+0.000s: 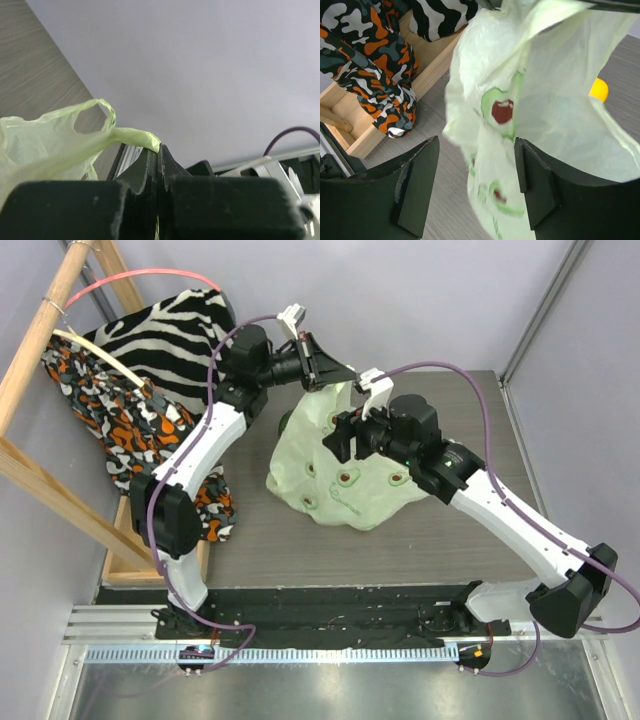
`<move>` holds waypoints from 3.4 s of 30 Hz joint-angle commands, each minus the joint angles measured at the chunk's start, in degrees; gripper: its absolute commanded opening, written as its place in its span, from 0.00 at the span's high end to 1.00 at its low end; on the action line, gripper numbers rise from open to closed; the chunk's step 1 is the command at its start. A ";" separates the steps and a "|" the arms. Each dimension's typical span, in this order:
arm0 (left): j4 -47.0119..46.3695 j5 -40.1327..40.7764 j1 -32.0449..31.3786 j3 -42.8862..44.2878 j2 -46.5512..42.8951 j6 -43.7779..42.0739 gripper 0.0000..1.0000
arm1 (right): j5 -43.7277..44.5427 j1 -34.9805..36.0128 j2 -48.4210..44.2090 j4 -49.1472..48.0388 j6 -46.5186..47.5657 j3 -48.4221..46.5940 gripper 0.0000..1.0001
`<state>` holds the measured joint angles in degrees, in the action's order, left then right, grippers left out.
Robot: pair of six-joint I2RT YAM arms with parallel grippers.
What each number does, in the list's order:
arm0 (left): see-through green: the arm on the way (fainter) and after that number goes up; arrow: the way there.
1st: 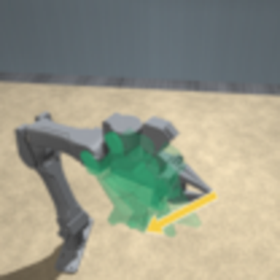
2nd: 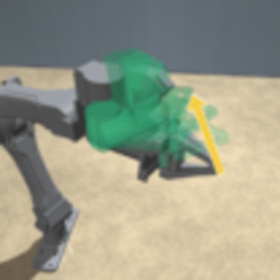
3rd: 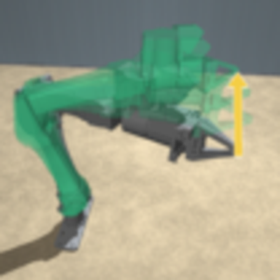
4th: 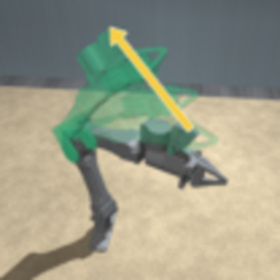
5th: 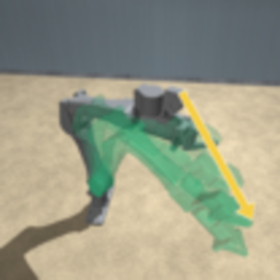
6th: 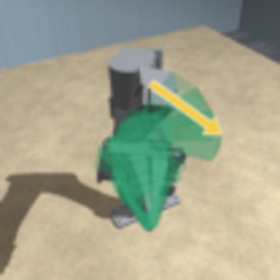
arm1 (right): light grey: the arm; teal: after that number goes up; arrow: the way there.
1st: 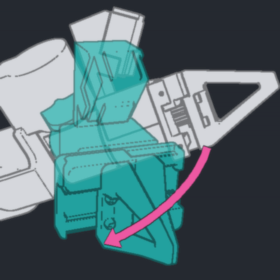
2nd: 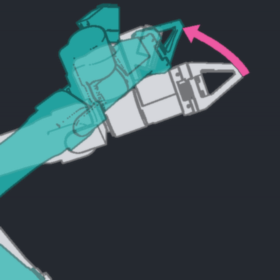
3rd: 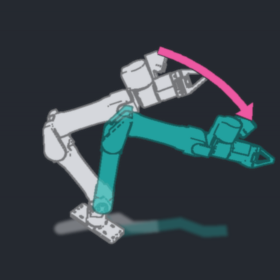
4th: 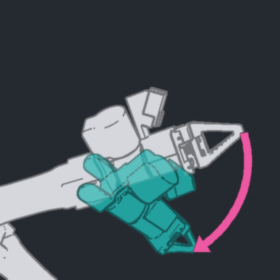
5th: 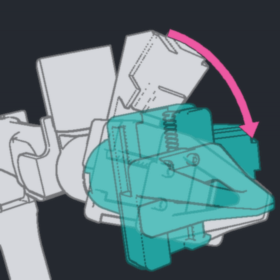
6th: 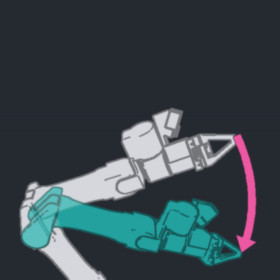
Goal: Place the fruits into the plastic bag
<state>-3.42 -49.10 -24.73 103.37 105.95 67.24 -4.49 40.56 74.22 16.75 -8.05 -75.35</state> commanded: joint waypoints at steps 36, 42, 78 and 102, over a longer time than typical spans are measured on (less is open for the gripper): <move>19.50 7.88 1.53 -32.09 -34.15 -32.17 1.00 | -24.69 -15.68 9.39 -12.09 -26.22 5.55 0.59; 18.98 7.09 1.62 -32.01 -33.97 -31.47 1.00 | -28.46 -15.51 9.19 -11.66 -25.17 8.38 0.59; 35.50 33.99 3.72 -27.61 -35.99 -38.85 1.00 | -2.73 -15.07 30.44 12.41 -14.36 -27.46 0.32; 35.68 33.81 3.81 -29.37 -37.05 -40.70 1.00 | 21.37 -6.89 55.68 29.39 -28.41 -56.39 0.32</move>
<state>32.93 -15.55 -21.28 74.08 70.74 27.77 13.82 33.56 128.03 42.65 -31.70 -127.85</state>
